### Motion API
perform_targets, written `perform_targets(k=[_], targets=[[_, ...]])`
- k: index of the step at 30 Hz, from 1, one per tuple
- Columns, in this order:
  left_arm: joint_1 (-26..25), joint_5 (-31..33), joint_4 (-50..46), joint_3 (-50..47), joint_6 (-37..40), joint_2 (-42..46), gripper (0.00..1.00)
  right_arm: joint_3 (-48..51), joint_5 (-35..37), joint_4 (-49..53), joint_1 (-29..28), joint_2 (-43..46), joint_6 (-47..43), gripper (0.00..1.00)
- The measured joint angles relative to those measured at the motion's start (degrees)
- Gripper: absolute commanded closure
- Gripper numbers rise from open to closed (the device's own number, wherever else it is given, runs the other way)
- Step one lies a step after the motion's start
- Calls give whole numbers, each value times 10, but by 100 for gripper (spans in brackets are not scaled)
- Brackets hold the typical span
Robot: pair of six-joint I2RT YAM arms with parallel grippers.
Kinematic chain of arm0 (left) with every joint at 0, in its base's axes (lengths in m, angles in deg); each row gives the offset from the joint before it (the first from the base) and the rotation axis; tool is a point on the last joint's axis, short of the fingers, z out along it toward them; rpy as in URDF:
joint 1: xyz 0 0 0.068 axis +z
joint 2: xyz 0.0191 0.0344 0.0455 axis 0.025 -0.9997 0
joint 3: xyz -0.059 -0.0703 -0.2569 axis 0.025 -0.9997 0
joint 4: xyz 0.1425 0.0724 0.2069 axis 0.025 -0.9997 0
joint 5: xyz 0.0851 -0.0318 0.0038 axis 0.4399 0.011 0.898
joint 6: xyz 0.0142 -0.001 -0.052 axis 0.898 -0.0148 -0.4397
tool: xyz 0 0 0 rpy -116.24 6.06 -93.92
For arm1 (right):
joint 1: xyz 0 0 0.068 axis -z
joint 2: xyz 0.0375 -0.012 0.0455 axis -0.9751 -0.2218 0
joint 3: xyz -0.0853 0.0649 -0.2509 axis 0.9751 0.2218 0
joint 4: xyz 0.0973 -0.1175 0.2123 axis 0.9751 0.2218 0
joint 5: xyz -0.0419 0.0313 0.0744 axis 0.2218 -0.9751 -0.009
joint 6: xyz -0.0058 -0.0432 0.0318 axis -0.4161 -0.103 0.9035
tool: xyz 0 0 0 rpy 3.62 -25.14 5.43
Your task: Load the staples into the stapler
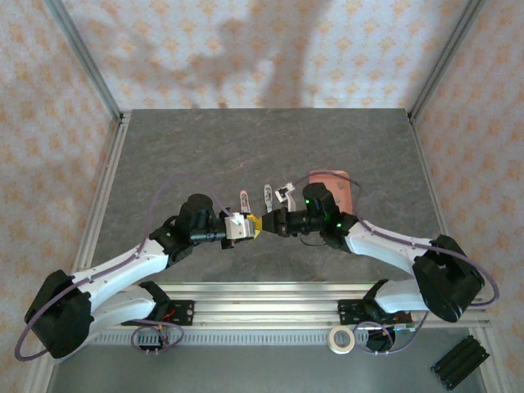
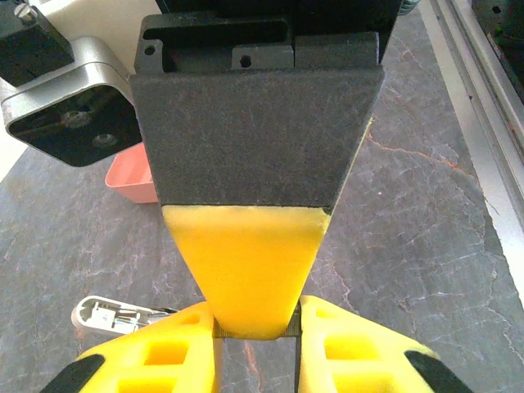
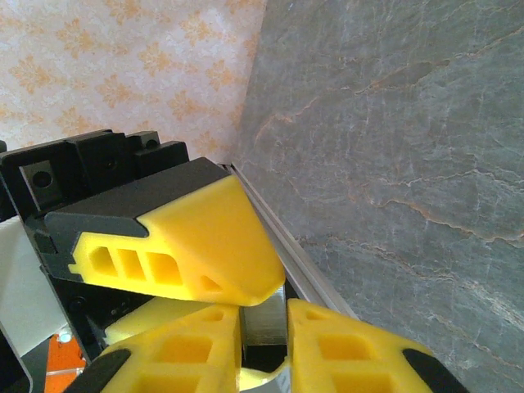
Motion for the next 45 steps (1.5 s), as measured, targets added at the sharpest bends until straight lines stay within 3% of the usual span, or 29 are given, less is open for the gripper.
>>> perform_targets(k=[5, 9, 13, 19, 30, 45], targets=[[0, 2, -19, 9, 1, 0, 78, 0, 5, 4, 0, 2, 2, 66], [-14, 20, -88, 47, 16, -8, 77, -5, 30, 59, 4, 31, -21, 60], [-41, 59, -174, 92, 40, -22, 77, -14, 53, 131, 48, 70, -44, 56], [-95, 138, -336, 188, 86, -83, 77, -14, 72, 221, 160, 126, -70, 54], [-197, 304, -554, 337, 120, -261, 77, -18, 97, 400, 293, 211, -141, 55], [-233, 398, -629, 464, 127, -442, 76, -75, 156, 519, 317, 249, -195, 58]])
